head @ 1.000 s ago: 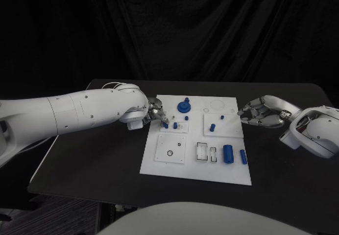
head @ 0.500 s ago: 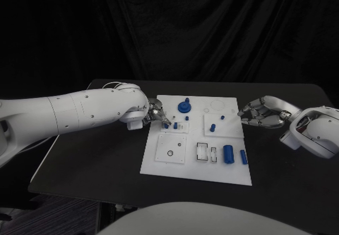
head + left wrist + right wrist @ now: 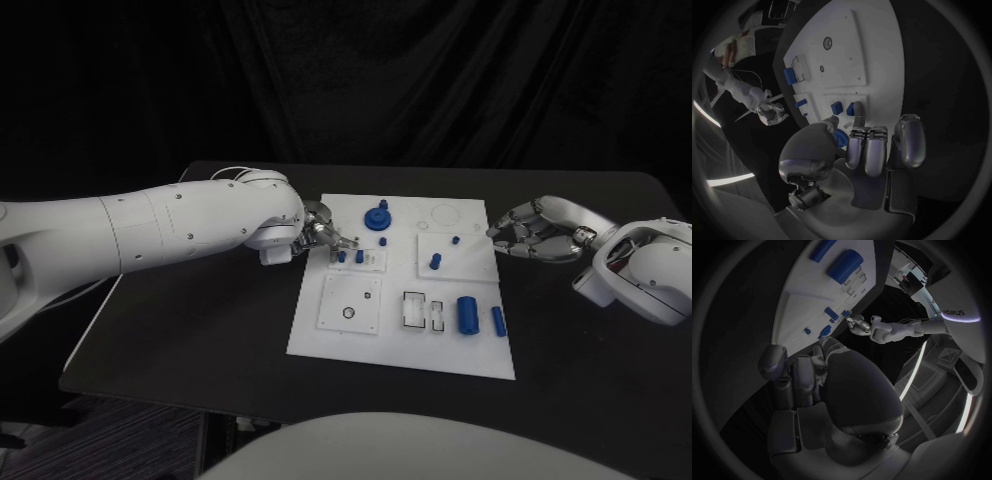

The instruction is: Assemble the parts on the task board

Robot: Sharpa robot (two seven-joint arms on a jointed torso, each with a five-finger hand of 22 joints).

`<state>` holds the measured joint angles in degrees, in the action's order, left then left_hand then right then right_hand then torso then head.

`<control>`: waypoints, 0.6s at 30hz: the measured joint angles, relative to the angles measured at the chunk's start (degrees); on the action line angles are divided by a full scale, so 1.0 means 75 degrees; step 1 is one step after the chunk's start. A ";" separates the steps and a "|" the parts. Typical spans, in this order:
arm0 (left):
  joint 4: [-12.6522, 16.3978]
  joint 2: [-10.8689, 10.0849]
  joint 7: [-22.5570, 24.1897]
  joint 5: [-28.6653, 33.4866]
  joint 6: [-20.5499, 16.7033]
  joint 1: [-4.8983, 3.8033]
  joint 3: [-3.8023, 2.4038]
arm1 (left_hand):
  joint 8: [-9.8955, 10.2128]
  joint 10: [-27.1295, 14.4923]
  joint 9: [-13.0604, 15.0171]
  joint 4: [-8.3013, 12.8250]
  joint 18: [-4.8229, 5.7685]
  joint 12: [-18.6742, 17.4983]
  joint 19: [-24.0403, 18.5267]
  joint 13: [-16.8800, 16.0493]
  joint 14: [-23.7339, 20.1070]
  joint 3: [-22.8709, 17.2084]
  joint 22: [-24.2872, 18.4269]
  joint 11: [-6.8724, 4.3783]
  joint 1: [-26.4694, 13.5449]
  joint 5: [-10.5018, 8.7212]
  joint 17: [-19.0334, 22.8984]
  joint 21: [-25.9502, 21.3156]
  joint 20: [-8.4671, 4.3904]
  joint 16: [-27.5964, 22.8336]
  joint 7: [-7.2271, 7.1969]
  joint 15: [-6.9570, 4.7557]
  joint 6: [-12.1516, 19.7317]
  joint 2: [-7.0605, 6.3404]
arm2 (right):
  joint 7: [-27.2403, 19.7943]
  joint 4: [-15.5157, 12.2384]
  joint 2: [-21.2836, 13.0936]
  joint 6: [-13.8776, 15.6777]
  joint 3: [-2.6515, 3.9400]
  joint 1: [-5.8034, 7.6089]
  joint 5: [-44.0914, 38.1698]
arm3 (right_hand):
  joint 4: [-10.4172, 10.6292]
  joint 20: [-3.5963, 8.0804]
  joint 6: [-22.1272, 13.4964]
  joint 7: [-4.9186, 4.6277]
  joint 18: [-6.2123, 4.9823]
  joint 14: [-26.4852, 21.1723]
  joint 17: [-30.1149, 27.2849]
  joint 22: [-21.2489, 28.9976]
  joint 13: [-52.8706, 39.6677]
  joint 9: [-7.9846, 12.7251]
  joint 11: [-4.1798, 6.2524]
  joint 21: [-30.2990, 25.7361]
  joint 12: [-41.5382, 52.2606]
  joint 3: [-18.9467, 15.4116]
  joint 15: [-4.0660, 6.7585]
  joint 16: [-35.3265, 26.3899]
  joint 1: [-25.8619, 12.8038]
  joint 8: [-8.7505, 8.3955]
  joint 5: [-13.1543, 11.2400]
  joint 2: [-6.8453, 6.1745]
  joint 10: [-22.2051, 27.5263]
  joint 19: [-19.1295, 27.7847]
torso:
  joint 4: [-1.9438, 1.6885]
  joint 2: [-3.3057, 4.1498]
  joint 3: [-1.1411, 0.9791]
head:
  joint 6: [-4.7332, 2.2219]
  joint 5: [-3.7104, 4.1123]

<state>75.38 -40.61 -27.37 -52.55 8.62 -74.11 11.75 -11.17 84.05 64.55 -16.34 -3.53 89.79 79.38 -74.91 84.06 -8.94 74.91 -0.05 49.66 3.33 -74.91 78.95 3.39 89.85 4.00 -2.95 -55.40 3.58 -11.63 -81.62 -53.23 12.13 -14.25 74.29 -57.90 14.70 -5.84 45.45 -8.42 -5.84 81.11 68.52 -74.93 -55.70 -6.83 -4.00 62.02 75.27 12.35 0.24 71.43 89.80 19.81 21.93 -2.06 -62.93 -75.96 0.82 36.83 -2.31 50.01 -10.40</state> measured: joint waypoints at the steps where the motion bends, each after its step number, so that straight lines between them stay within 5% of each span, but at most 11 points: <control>1: 0.0000 -0.0007 0.0006 0.0000 -0.0012 0.0004 0.0001 | -0.0070 0.0000 0.0077 -0.0032 0.0000 0.0000 0.0000 0.0000 0.0000 0.0106 0.0000 0.0000 -0.0077 0.0000 0.0000 0.0000 0.0000 0.0000 0.0000 0.0000 0.0000 0.0077 | 0.0000 -0.0003 -0.0001 0.0008 0.0000 0.0000 0.0000 | 0.0000 0.0000 0.0000 0.0000 0.0000 0.0000 0.0000 0.0000 0.0001 0.0000 0.0000 0.0000 0.0000 0.0000 0.0000 0.0000 0.0000 0.0000 0.0000 0.0000 0.0000 0.0000 | -0.0001 0.0001 0.0000 | 0.0000 0.0000; 9: 0.0062 -0.0182 0.0332 -0.0072 -0.0431 0.0061 0.0045 | -0.0704 -0.0014 0.0739 -0.0064 0.0001 0.0000 0.0181 0.0000 -0.0006 0.0826 0.0000 -0.0047 -0.0433 0.0000 0.0000 0.0127 -0.0043 0.0000 -0.0087 -0.0006 0.0003 0.0373 | -0.0001 -0.0022 -0.0028 0.0077 0.0000 0.0000 0.0000 | 0.0000 0.0000 0.0000 0.0000 0.0001 0.0000 0.0000 0.0001 0.0007 0.0000 0.0000 0.0000 -0.0031 0.0000 0.0000 0.0000 0.0000 0.0000 0.0035 0.0000 0.0000 0.0000 | -0.0001 0.0005 0.0000 | 0.0000 0.0020; 13: 0.0175 -0.0390 0.0904 -0.0358 -0.1197 0.0085 0.0056 | -0.1143 -0.0013 0.1222 -0.0030 0.0001 0.0000 0.0260 0.0000 -0.0004 0.1267 0.0000 -0.0096 -0.0086 0.0180 0.0000 0.0229 -0.0122 0.0000 -0.0175 -0.0060 0.0229 0.0428 | -0.0003 -0.0040 -0.0074 0.0115 0.0000 0.0000 0.0000 | 0.0000 0.0000 0.0000 0.0000 0.0000 0.0000 0.0000 0.0001 0.0009 0.0008 0.0000 0.0000 -0.0031 0.0000 0.0000 0.0000 0.0000 0.0000 0.0035 0.0000 0.0000 0.0000 | -0.0001 0.0005 0.0000 | 0.0000 0.0059; 16: 0.0205 -0.0507 0.1483 -0.0578 -0.1872 0.0084 0.0055 | -0.0808 -0.0013 0.1120 0.0065 0.0001 0.0000 0.0186 0.0000 -0.0018 0.1450 0.0000 0.0019 0.0771 0.0492 0.0000 0.0141 -0.0019 0.0000 0.0031 -0.0028 0.1082 0.0229 | -0.0003 -0.0042 -0.0104 0.0136 0.0000 0.0000 0.0000 | 0.0000 0.0000 0.0000 0.0000 0.0001 0.0000 0.0001 0.0001 0.0010 0.0007 0.0000 0.0000 -0.0031 0.0000 0.0000 0.0000 0.0000 0.0000 0.0065 0.0000 0.0000 0.0000 | 0.0001 0.0004 0.0000 | 0.0000 0.0085; 18: 0.0208 -0.0555 0.1876 -0.0684 -0.2241 0.0073 0.0054 | -0.0453 -0.0025 0.0817 0.0038 0.0001 -0.0501 -0.0181 0.0000 -0.0013 0.1570 -0.0001 0.0220 0.1243 0.0561 0.0000 -0.0221 0.0140 0.0000 0.0242 0.0182 0.1654 0.0178 | -0.0003 -0.0042 -0.0110 0.0147 0.0000 0.0000 0.0000 | 0.0013 0.0000 0.0000 0.0000 0.0001 0.0000 0.0001 0.0001 0.0010 0.0007 0.0000 0.0000 -0.0031 0.0012 0.0000 0.0000 0.0000 0.0000 0.0064 0.0000 0.0000 0.0000 | 0.0002 0.0003 0.0000 | 0.0000 0.0090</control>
<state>76.94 -44.77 -13.30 -57.68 -8.19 -73.57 12.15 -14.57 83.87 70.68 -16.05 -3.52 86.04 78.02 -74.91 83.96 2.84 74.90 1.60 58.98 7.54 -74.91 77.29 4.44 89.85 5.82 -1.59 -43.00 4.91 -11.65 -81.93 -54.05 13.24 -14.25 74.29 -57.90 14.79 -5.84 45.45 -8.42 -5.83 81.11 68.52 -74.92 -55.62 -6.78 -4.00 62.02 75.04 12.45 0.24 71.43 89.80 19.81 22.42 -2.06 -62.93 -75.96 0.83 36.85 -2.31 50.01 -9.73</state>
